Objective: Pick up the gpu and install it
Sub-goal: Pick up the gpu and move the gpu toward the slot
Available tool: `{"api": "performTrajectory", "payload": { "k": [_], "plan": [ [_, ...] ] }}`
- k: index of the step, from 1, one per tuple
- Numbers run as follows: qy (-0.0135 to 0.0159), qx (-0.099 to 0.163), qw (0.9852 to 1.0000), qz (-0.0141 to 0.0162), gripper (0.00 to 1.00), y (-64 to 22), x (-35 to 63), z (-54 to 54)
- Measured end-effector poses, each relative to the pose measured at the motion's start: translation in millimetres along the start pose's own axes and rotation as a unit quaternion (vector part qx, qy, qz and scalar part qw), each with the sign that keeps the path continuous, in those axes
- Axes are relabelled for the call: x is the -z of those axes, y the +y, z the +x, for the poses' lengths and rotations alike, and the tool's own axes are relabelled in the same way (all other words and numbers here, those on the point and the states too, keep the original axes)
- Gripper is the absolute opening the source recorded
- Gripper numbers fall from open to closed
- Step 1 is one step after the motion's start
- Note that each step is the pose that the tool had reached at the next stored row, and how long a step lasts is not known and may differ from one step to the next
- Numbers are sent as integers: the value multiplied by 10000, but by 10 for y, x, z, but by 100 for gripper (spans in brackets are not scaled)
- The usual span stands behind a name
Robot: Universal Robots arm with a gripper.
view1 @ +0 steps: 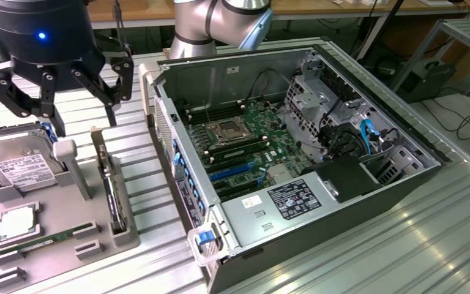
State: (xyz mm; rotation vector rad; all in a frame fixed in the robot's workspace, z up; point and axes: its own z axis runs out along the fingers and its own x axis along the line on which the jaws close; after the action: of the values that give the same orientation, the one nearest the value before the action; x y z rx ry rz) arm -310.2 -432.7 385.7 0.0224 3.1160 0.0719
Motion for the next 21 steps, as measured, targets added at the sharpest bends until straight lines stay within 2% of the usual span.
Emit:
{"api": "performTrajectory", "payload": {
  "k": [21],
  "plan": [
    [10, 179, 9998, -4, 66, -11, -103, 9]
  ]
}}
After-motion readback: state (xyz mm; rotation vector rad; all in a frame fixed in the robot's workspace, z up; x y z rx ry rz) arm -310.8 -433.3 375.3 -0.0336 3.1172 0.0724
